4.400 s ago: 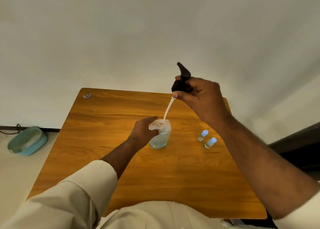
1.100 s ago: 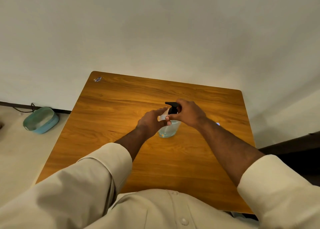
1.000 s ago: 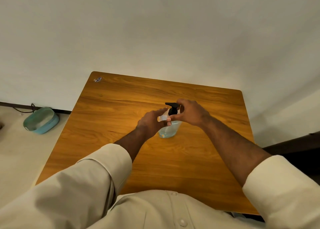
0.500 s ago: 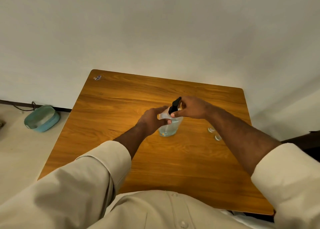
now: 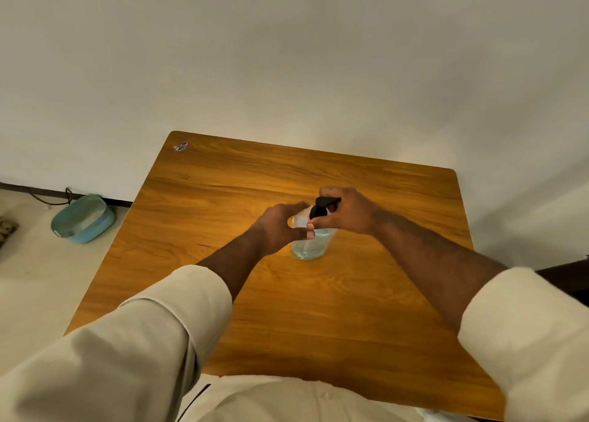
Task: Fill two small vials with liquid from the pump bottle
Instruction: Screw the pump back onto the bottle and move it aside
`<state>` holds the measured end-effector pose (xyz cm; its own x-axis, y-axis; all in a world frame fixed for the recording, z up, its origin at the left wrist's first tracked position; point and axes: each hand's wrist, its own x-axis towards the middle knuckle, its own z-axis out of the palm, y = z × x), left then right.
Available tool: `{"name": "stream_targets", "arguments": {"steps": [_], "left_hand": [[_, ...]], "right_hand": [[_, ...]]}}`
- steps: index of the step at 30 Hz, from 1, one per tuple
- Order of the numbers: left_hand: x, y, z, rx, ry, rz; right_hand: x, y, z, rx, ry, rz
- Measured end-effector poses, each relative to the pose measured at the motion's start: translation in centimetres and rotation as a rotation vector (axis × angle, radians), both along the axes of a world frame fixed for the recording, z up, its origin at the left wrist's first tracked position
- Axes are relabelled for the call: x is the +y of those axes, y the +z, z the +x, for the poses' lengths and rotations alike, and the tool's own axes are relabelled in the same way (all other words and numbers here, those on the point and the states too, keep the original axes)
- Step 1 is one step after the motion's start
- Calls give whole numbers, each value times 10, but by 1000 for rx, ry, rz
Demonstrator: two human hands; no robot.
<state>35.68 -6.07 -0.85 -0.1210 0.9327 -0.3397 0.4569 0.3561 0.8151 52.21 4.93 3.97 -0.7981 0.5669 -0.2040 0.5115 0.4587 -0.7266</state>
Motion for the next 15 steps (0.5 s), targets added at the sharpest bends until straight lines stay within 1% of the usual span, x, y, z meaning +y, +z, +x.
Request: {"name": "stream_targets", "arguments": {"steps": [2, 4, 5, 7, 9, 13, 15], "left_hand": [[-2, 1, 0, -6, -8, -11], [-4, 1, 1, -4, -13, -26], [-5, 2, 1, -10, -12, -32], [-5, 3, 2, -34, -12, -38], [-5, 4, 2, -56, 1, -31], [-4, 10, 6, -30, 53, -3], [-3, 17, 7, -16, 65, 15]], "right_hand": [[8, 6, -3, -94, 181, 110], [8, 6, -7, -74, 279, 141], [7, 4, -9, -48, 296, 139], [6, -2, -11, -17, 266, 155], [1, -10, -10, 30, 161, 204], [-24, -21, -10, 91, -247, 263], [-36, -19, -16, 76, -377, 292]]}}
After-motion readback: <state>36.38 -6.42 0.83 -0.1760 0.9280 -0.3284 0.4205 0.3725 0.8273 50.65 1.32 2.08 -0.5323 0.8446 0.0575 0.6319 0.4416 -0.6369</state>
